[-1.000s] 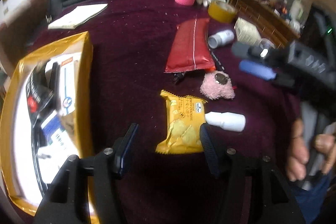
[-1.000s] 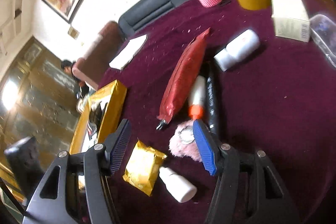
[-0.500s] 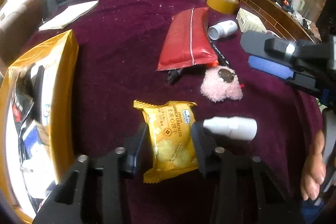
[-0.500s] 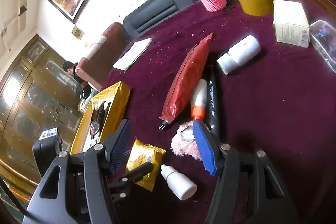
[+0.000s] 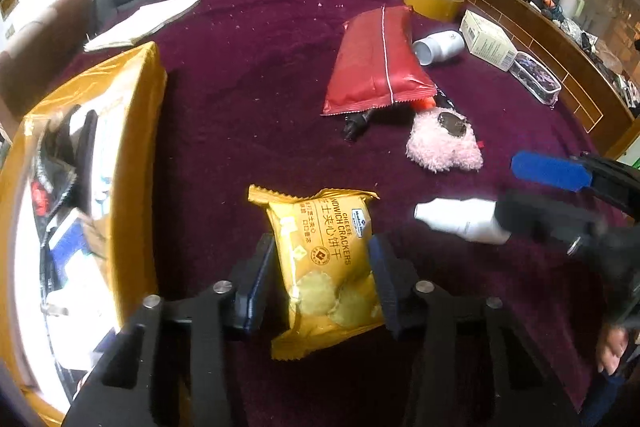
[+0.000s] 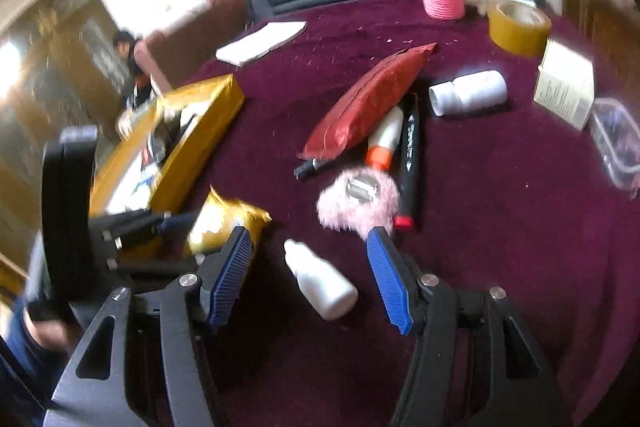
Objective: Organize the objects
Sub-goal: 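Grasp the yellow cracker packet with the left gripper while the right grasps the white dropper bottle, then carry the cracker packet and dropper bottle over the tray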
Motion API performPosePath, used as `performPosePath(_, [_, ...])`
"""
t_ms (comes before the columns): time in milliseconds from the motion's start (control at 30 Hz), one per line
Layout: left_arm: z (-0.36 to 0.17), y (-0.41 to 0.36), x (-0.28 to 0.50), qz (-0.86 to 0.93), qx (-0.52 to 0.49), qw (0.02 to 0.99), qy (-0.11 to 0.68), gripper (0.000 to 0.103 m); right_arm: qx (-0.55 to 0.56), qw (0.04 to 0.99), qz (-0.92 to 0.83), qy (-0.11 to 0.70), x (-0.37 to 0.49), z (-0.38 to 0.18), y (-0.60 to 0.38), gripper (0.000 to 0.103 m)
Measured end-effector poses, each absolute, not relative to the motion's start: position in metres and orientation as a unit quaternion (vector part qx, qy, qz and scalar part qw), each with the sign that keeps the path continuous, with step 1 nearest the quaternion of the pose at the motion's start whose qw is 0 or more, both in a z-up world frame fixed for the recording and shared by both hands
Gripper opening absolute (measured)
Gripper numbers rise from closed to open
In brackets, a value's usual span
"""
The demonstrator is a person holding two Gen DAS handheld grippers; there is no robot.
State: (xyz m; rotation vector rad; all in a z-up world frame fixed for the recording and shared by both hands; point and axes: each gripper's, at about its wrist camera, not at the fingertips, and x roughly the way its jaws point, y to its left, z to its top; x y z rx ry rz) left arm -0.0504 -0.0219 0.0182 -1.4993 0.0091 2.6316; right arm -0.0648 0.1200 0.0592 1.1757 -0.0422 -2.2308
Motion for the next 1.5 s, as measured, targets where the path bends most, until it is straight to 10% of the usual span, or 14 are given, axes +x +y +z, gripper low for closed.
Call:
performPosePath(233, [0.018,-0.028,-0.035,0.862,-0.504,0.055,0.009,0.041,0.453,0.304,-0.831,0.106,-0.057,0.037,0.090,0.052])
performPosePath(400, [0.013,-0.020,-0.031,0.868,-0.493,0.049,0.032,0.042,0.455,0.277,-0.833,0.148,-0.057,0.021,0.087,0.023])
performPosePath(1500, [0.093,-0.139,0.050,0.917,-0.383,0.051,-0.102,0.037,0.424,0.307,-0.852,-0.015,-0.021,0.083,0.032,0.023])
